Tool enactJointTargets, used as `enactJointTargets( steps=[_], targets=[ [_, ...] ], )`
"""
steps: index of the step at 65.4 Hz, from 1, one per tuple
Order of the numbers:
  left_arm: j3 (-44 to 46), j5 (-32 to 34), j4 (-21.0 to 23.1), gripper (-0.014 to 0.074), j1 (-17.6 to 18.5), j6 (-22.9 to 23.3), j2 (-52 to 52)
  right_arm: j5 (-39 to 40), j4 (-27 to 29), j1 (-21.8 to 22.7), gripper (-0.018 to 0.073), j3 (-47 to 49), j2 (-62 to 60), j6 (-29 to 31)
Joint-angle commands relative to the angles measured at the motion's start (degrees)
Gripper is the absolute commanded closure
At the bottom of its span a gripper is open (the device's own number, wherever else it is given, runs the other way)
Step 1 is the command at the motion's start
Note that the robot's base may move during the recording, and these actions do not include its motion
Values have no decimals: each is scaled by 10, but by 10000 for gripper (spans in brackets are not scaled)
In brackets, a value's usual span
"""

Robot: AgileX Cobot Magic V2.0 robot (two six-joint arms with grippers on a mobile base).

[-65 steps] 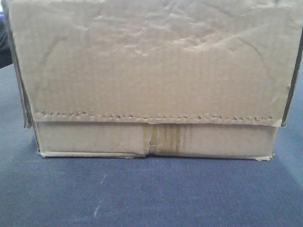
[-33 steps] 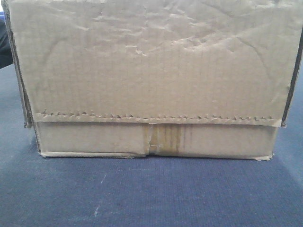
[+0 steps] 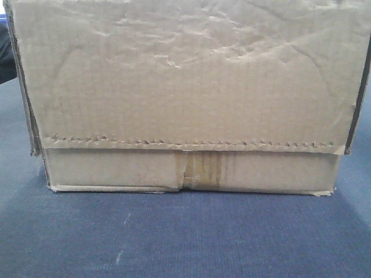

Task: Stack two boxes on right shelf middle
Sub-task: 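Close both grippers on the box walls beside the red-printed box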

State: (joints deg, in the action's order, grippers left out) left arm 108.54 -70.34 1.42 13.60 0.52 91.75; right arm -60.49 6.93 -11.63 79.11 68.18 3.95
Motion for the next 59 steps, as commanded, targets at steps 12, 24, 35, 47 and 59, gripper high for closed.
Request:
enactJointTargets(
  steps=[12,24,35,47,59],
  targets=[
    [-109,4,14,-3,0,-5,-5,-7,-3,-10,-10,13,87,6],
    [-137,30,14,-3,17,-5,-5,12,-3,-25,-10,13,128,6],
    [-137,42,14,-3,27,-5,8,31,-3,-37,-10,13,156,6],
    [-137,38,14,-3,27,-5,41,40,-2,-37,-10,13,180,6],
    [-137,39,14,-3,27,-5,68,48,-2,-37,-10,13,195,6]
  ],
)
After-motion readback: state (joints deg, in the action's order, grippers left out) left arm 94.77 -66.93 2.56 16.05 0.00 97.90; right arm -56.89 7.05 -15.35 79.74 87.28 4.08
